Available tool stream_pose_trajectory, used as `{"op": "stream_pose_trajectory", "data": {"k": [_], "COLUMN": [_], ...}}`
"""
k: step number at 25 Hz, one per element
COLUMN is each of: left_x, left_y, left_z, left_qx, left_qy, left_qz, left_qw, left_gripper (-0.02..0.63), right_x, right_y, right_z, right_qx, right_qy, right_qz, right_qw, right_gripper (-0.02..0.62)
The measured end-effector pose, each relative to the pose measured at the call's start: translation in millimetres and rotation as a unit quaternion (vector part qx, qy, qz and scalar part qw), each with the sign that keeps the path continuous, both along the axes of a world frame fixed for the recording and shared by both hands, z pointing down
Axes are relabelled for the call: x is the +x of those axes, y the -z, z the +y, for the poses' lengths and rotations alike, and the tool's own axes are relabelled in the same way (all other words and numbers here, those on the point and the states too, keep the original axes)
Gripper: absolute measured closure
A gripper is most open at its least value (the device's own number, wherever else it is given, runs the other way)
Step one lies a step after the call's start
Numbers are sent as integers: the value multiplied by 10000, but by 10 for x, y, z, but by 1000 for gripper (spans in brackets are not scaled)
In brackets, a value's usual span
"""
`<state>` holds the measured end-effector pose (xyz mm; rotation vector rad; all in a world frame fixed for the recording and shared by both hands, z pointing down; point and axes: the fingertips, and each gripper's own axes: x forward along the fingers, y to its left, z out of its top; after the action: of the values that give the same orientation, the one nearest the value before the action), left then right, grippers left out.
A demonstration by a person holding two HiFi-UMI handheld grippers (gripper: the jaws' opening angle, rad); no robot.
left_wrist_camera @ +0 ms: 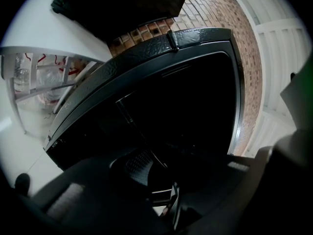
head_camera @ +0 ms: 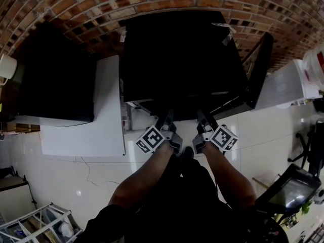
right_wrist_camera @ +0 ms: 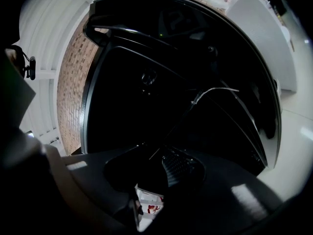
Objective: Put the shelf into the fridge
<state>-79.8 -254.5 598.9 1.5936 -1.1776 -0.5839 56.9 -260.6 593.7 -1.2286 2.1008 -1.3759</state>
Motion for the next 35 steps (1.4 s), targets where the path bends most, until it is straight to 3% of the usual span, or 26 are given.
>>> {"op": "stream_pose_trajectory", "data": {"k": [5, 14, 19, 24, 35], "left_x": [11, -54, -17, 51, 86], "left_y": [2, -16, -6, -33, 23], "left_z": [-46, -211, -198, -189, -247], "left_qx": [-39, -284, -583, -584, -241], "left_qy": [30, 71, 169, -82, -286], "left_qz": [46, -653, -565, -792, -613], "left_qw": [10000, 9974, 9966, 9951, 9974], "left_gripper": [535, 503, 512, 586, 574], "right_x": [-4, -41, -31, -65, -84], "right_y": [4, -14, -21, -25, -30], "right_z": [-86, -271, -353, -469, -611], "right_qx": [-25, -48, -161, -198, -202], "right_qy": [-41, -51, -89, -112, -134], "right_qz": [-8, 193, 242, 241, 241], "right_qw": [10000, 9998, 9995, 9995, 9994], "right_gripper": [502, 495, 495, 495, 492]}}
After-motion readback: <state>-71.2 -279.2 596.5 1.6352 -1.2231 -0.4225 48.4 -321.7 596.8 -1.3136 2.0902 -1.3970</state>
